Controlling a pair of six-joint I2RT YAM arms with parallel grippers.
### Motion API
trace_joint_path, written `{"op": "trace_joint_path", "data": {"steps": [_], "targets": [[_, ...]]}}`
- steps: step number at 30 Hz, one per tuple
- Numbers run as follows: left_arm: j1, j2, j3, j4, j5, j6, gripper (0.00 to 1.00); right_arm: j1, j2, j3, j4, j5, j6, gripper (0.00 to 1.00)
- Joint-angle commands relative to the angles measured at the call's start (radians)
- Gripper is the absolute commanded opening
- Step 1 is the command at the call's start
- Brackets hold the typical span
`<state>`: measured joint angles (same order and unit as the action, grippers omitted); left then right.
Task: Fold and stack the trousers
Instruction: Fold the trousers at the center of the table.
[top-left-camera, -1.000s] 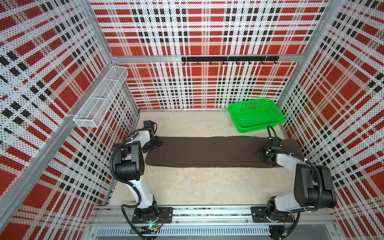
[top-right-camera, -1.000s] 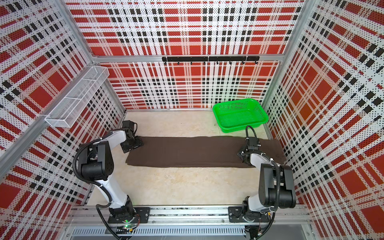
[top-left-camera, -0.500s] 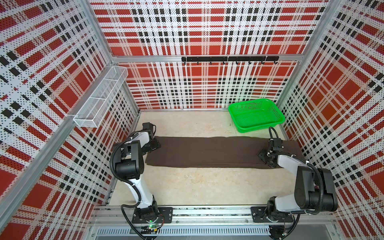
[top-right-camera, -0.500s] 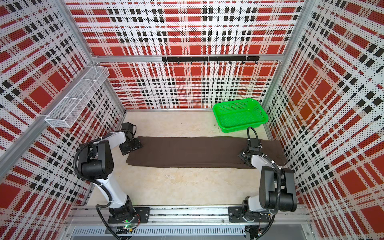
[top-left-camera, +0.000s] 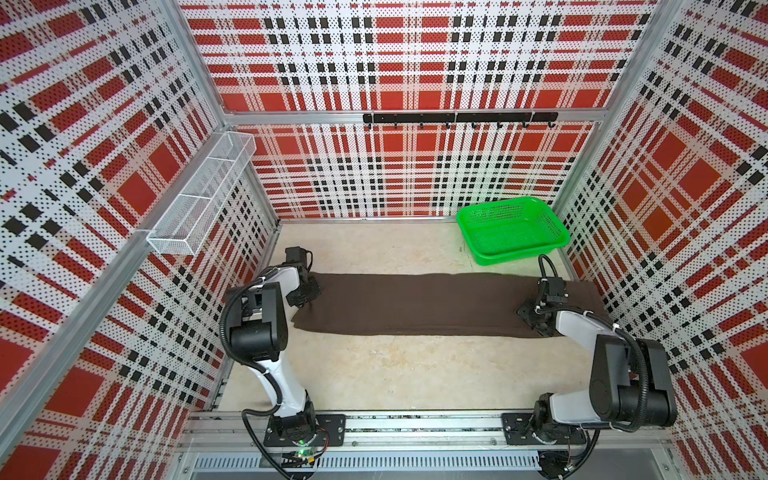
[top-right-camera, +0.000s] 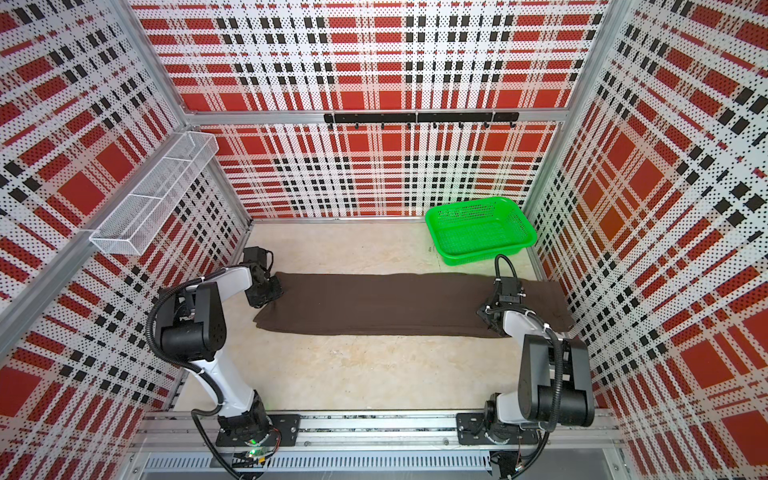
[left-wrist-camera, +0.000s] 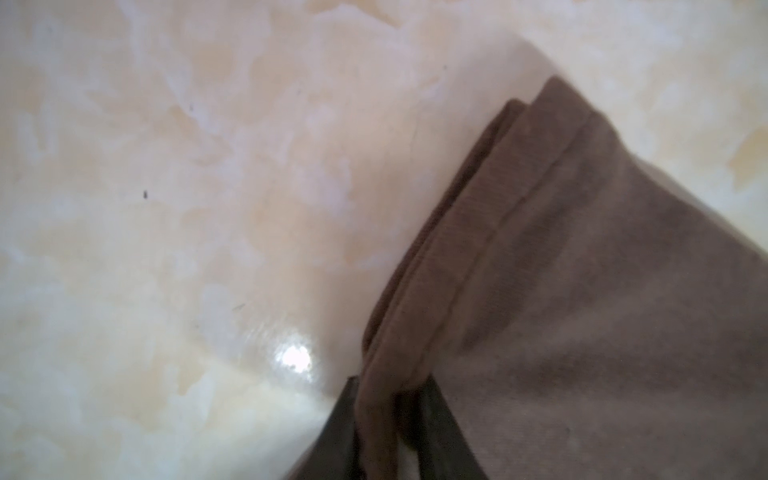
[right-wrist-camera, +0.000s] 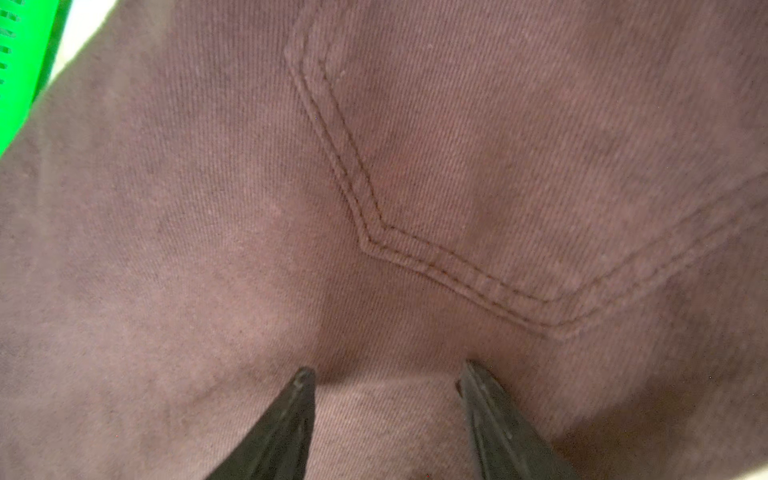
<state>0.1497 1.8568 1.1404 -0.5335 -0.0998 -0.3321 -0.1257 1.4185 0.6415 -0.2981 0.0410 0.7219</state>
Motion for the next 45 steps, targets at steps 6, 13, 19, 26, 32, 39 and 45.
{"op": "trace_joint_path", "data": {"steps": [6, 13, 19, 26, 32, 39, 45], "targets": [[-0.001, -0.074, 0.046, -0.114, -0.077, 0.001, 0.00, -0.009, -0.034, -0.028, -0.033, -0.043, -0.009, 0.59], [0.024, -0.128, 0.139, -0.174, -0.224, -0.008, 0.00, 0.024, -0.096, -0.028, -0.018, -0.108, -0.027, 0.65], [0.061, -0.131, 0.201, -0.198, -0.303, 0.006, 0.00, 0.067, -0.144, -0.016, -0.007, -0.133, -0.032, 0.69], [0.096, -0.130, 0.284, -0.222, -0.332, 0.023, 0.00, 0.104, -0.146, 0.008, -0.012, -0.139, -0.034, 0.69], [0.042, -0.134, 0.289, -0.250, -0.222, 0.035, 0.00, 0.121, -0.106, 0.020, -0.003, -0.134, -0.026, 0.68], [-0.115, -0.197, 0.209, -0.247, -0.115, -0.011, 0.00, 0.123, -0.063, 0.028, 0.007, -0.132, -0.034, 0.67], [-0.291, -0.265, 0.199, -0.247, -0.061, -0.116, 0.00, 0.124, -0.051, 0.021, 0.017, -0.132, -0.034, 0.67]]}}
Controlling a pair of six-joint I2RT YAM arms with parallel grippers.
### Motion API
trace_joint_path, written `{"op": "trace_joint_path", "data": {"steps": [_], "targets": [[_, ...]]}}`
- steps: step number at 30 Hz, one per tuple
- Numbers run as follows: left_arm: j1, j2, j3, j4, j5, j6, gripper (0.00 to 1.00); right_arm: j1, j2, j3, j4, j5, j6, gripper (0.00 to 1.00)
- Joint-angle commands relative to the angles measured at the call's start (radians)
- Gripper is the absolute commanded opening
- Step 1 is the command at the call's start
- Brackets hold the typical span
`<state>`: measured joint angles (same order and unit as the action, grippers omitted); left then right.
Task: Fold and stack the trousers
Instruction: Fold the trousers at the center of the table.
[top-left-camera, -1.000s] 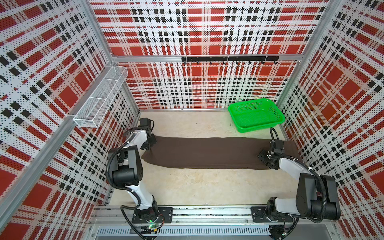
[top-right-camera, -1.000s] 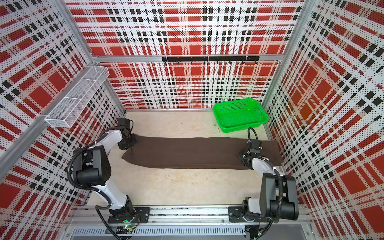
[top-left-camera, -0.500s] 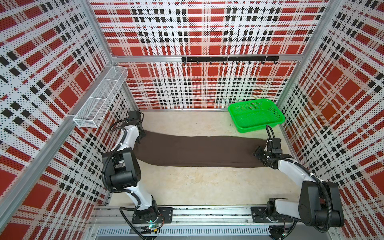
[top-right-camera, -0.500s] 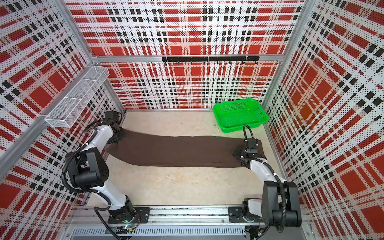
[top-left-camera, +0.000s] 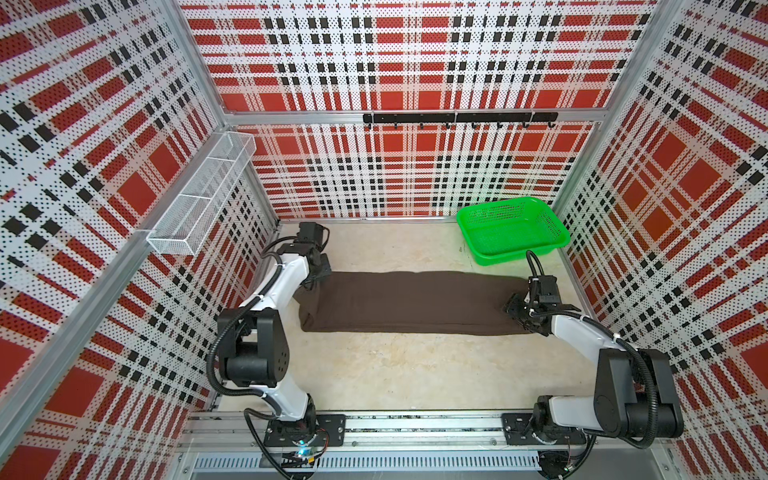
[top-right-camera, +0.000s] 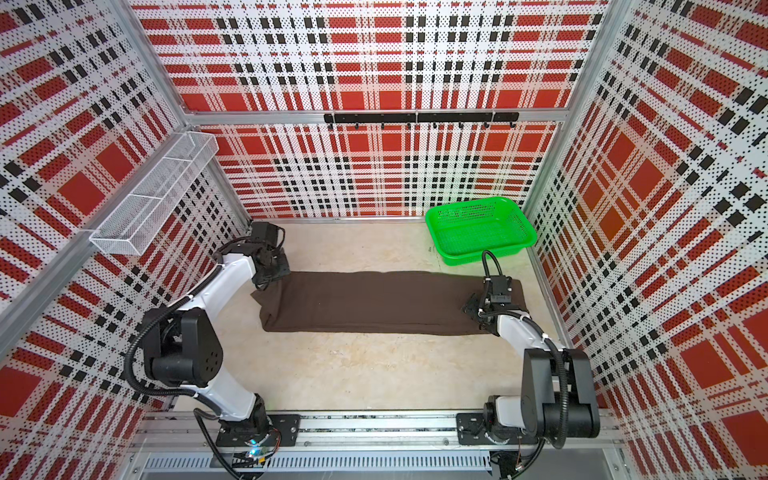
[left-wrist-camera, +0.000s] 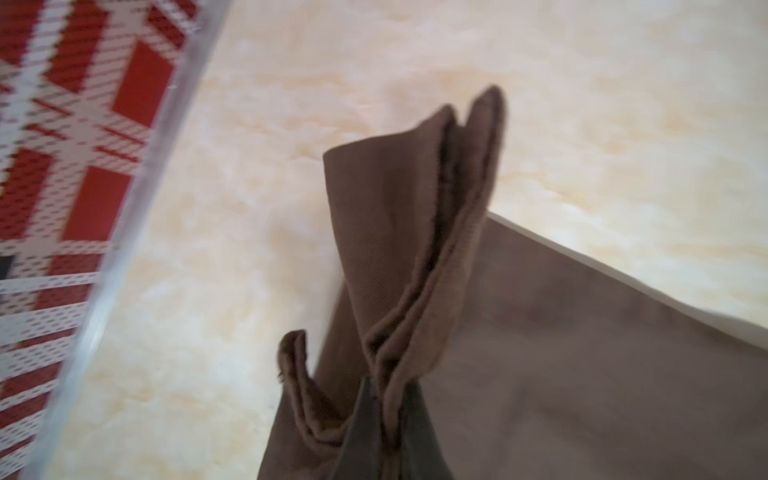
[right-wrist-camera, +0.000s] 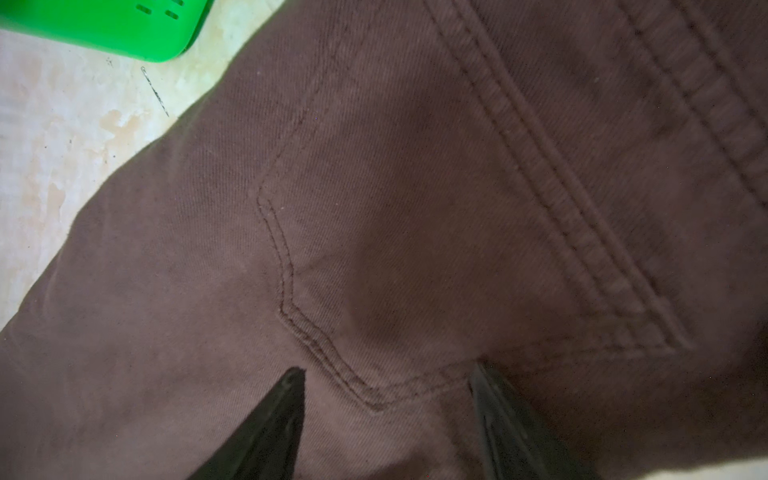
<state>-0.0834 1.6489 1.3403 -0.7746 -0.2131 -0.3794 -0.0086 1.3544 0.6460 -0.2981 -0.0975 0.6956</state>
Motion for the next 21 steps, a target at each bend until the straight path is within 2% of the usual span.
{"op": "trace_joint_path", "data": {"steps": [1, 7, 12, 21], "targets": [[-0.085, -0.061, 0.000, -0.006, 0.064, -0.083, 0.00, 0.008, 0.014, 0.016, 0.019, 0.008, -0.008, 0.67], [-0.275, -0.050, 0.031, 0.020, 0.083, -0.200, 0.00, 0.006, 0.012, 0.012, 0.023, 0.007, -0.007, 0.67], [-0.417, 0.024, 0.090, 0.075, 0.079, -0.286, 0.00, 0.007, 0.007, 0.014, 0.019, 0.010, -0.005, 0.67], [-0.561, 0.188, 0.215, 0.116, 0.057, -0.373, 0.00, 0.006, -0.016, 0.002, 0.004, 0.018, -0.008, 0.67]]}}
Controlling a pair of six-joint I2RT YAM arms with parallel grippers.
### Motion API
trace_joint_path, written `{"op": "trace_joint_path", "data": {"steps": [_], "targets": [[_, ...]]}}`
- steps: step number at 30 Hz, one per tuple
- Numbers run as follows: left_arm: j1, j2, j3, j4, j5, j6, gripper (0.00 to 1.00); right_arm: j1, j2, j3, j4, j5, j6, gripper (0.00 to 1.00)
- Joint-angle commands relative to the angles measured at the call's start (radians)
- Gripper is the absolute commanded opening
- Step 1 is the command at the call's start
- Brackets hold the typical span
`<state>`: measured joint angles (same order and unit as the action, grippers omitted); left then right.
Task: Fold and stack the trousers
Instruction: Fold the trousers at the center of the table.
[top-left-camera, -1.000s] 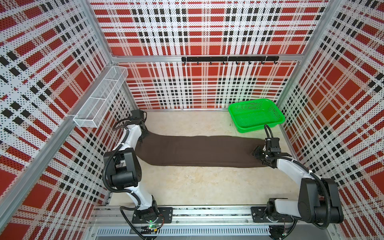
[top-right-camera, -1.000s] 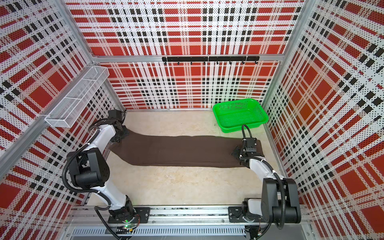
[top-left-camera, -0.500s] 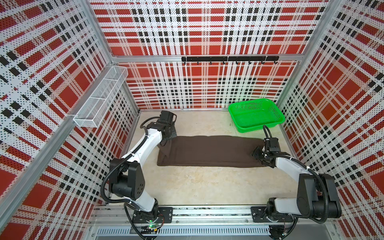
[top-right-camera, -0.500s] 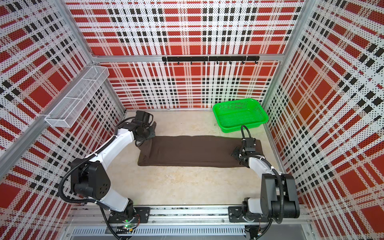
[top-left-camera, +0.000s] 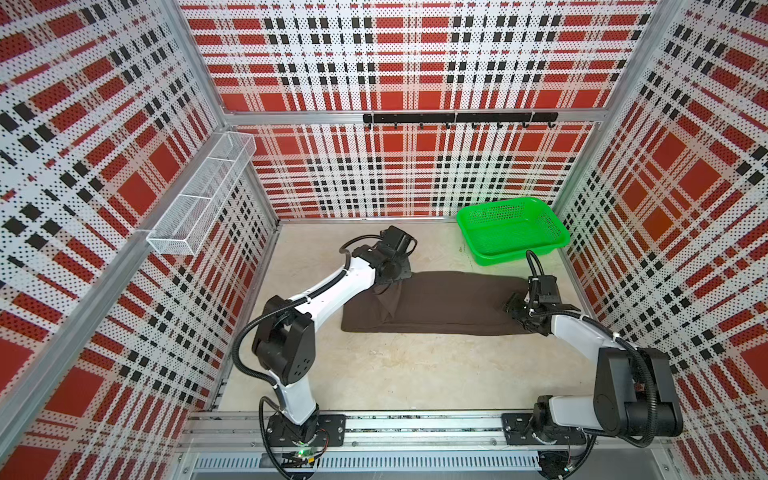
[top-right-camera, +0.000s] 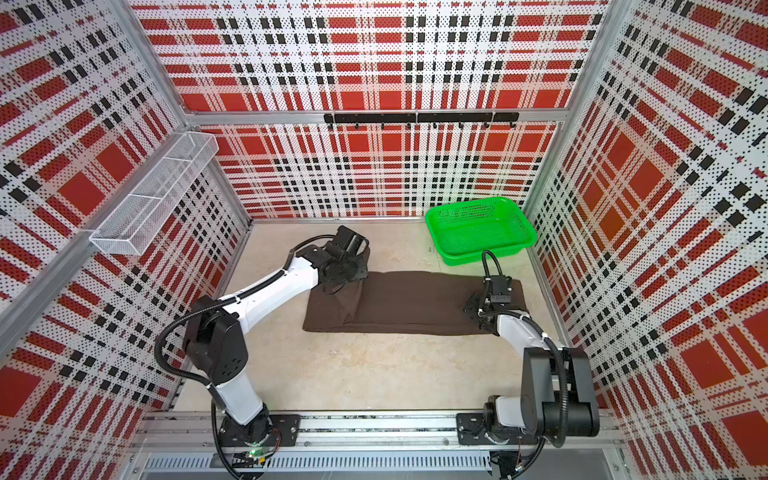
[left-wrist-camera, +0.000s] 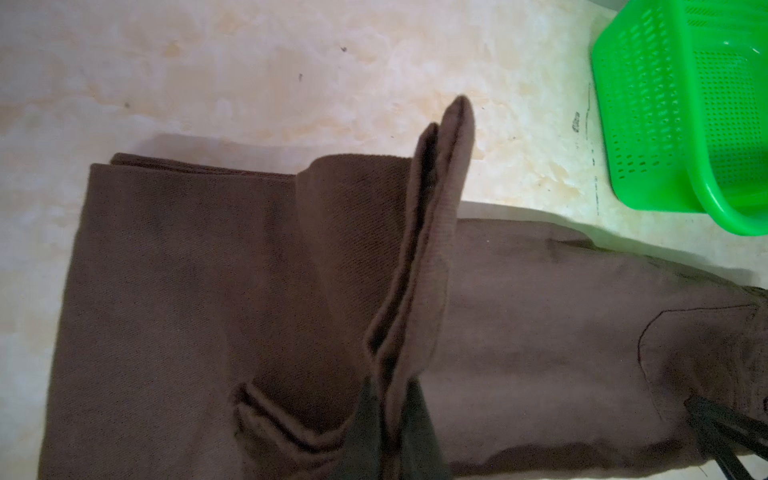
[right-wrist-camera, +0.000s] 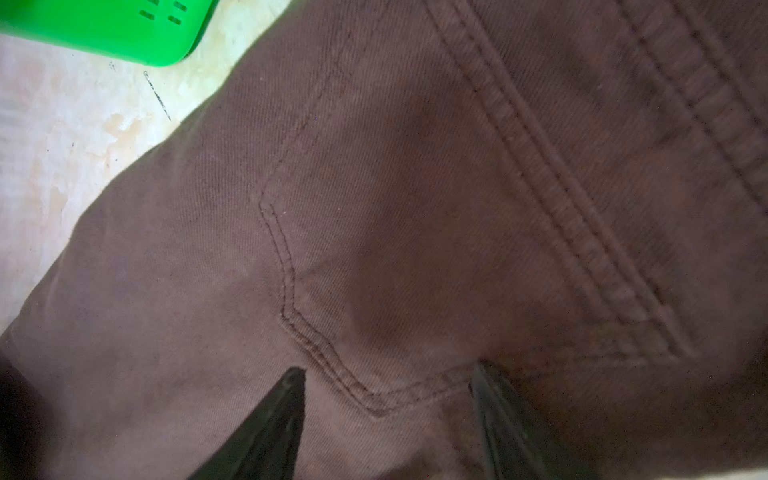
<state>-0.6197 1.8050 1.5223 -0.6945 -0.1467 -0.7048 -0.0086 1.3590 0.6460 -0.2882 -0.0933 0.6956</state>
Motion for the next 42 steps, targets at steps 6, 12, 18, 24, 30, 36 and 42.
{"op": "trace_joint_path", "data": {"steps": [6, 12, 18, 24, 30, 36, 42], "targets": [[-0.063, 0.090, 0.057, 0.070, -0.011, -0.080, 0.00, 0.006, -0.028, -0.006, -0.008, 0.017, -0.009, 0.67], [-0.081, 0.144, 0.054, 0.087, -0.016, -0.091, 0.00, 0.007, -0.026, -0.008, -0.004, 0.014, -0.010, 0.67], [-0.096, 0.200, 0.071, 0.120, 0.006, -0.102, 0.00, 0.007, -0.022, -0.005, -0.007, 0.012, -0.008, 0.67], [-0.126, 0.241, 0.094, 0.121, 0.017, -0.108, 0.00, 0.007, -0.029, -0.008, -0.012, 0.018, -0.012, 0.67], [-0.147, 0.244, 0.093, 0.128, 0.050, -0.106, 0.22, 0.007, -0.030, -0.008, -0.012, 0.016, -0.008, 0.67], [-0.164, 0.179, 0.158, 0.128, 0.061, -0.061, 0.61, 0.008, -0.046, 0.012, -0.024, 0.009, -0.008, 0.68], [-0.137, 0.042, 0.162, 0.121, -0.009, -0.012, 0.81, 0.094, -0.064, 0.070, -0.046, 0.021, -0.013, 0.69]]}}
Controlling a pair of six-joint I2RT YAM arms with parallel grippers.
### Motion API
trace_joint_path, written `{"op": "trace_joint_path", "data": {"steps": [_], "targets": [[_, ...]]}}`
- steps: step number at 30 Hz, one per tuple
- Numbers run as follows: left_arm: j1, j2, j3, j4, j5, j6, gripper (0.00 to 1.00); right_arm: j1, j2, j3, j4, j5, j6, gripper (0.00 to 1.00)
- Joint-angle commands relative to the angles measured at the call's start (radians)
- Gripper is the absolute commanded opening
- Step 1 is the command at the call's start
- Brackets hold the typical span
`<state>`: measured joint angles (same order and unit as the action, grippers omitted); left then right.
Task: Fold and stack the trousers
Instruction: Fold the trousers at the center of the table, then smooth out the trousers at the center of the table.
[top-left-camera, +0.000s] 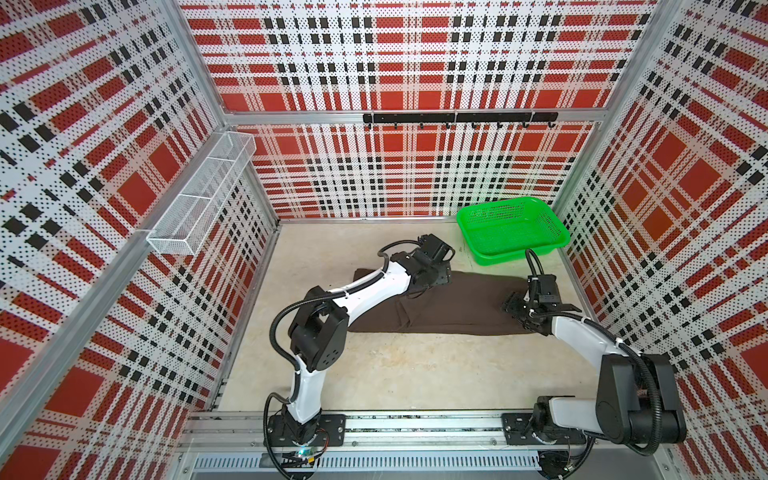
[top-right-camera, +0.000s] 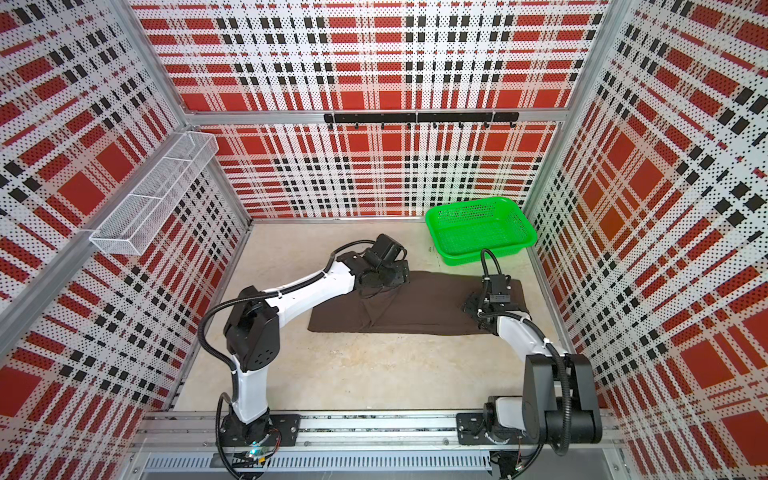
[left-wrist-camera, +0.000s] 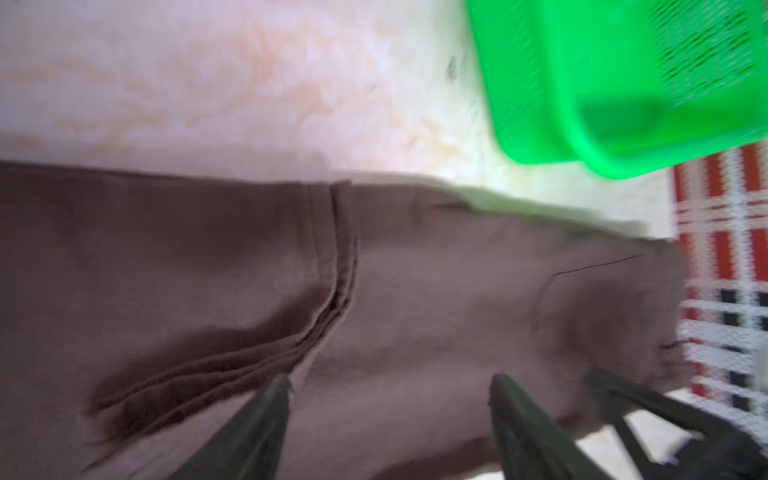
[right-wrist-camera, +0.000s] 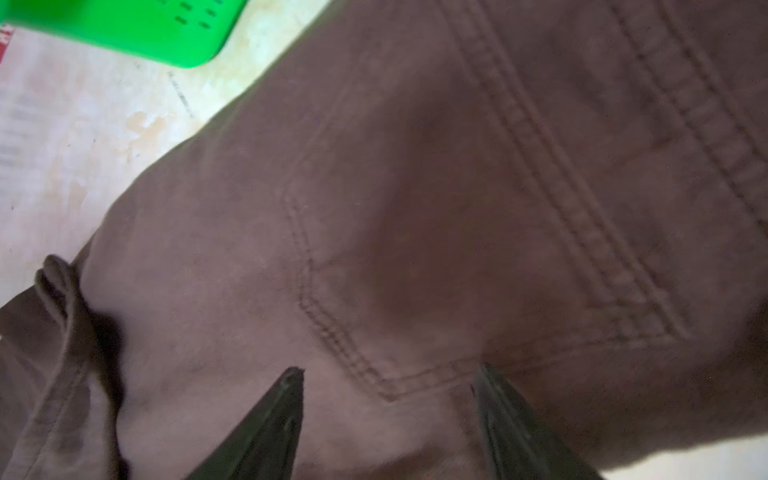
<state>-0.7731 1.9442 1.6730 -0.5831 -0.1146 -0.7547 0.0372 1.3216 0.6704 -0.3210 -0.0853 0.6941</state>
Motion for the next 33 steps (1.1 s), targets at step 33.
{"op": "trace_joint_path", "data": {"steps": [33], "targets": [[0.466, -0.248, -0.814, 0.374, 0.147, 0.088, 0.44, 0.664, 0.844, 1.018, -0.252, -0.010, 0.142, 0.67]]}}
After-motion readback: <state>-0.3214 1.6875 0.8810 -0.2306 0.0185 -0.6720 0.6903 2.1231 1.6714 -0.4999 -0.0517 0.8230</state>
